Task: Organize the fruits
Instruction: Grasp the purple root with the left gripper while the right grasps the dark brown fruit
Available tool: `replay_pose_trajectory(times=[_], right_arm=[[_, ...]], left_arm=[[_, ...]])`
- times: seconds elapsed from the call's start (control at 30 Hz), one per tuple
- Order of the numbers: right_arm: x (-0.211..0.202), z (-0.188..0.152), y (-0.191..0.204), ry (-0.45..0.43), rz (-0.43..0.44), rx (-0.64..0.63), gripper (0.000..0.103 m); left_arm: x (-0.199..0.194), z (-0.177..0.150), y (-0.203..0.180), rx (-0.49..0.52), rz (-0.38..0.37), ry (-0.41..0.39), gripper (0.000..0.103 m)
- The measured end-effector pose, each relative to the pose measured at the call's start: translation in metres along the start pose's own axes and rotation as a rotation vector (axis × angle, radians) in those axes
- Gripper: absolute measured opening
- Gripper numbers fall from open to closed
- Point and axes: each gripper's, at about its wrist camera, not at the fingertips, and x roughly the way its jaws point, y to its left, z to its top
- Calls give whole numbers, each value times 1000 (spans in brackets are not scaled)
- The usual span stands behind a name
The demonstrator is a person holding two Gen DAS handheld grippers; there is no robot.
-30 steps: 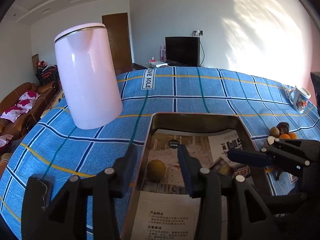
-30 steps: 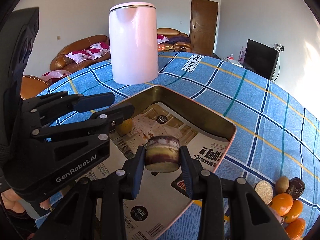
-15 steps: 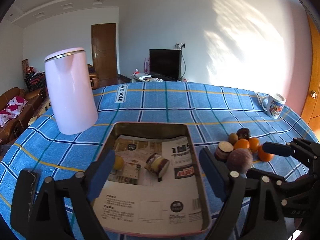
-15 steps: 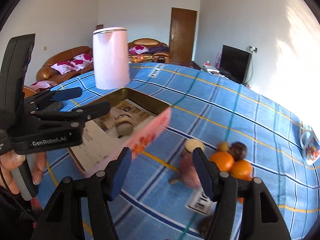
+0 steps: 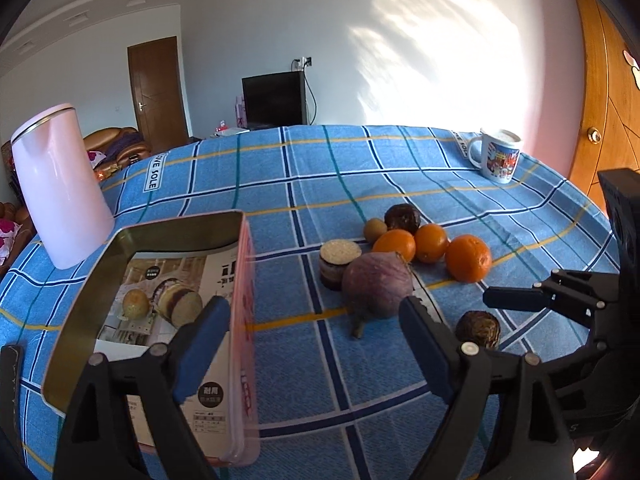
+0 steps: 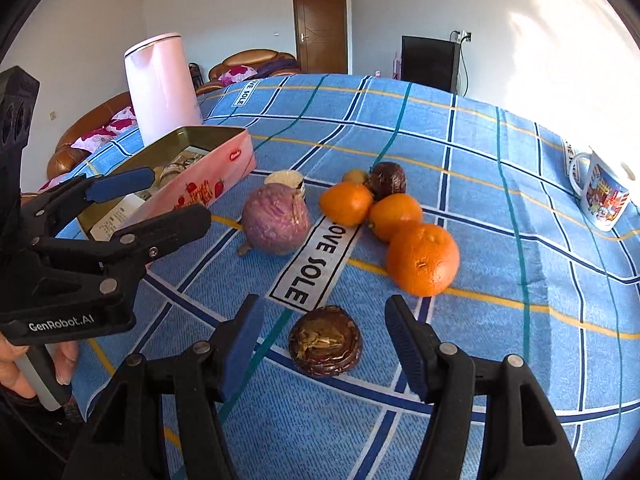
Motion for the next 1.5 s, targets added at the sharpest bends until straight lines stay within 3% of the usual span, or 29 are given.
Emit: replay_pose_trajectory(times=[0.03, 0.1, 0.17, 0.27, 0.5, 0.67, 0.87, 0.9, 1.03, 1.5], right_arm=[[3, -3, 0, 19, 3, -1, 64], [10, -5, 0, 46, 6, -2, 45], [10, -6, 0, 45, -4, -9, 41], [1, -6, -2, 10, 18, 9, 40], [-8, 7, -15, -84, -131, 36, 40], [-9, 8, -38, -102, -143, 127, 40], [-9, 8, -37, -104, -146, 119, 40], [-9, 8, -37, -103, -142, 119, 40], [-11, 7, -36, -120, -136, 116, 40], [-33, 2, -32, -240, -112, 104, 40]], left_arm=[[0, 0, -1, 4, 0, 2, 89], [2, 2, -4, 15, -1, 4, 89], [5, 3, -7, 21, -6, 9, 89], [9, 7, -13, 26, -17, 17, 89], [27, 21, -22, 23, -28, 56, 86], [39, 21, -29, 37, -30, 82, 85], [62, 19, -37, 44, -67, 167, 59], [62, 19, -38, 46, -80, 168, 54], [59, 17, -43, 72, -74, 160, 54], [40, 20, -30, 11, -132, 59, 54]])
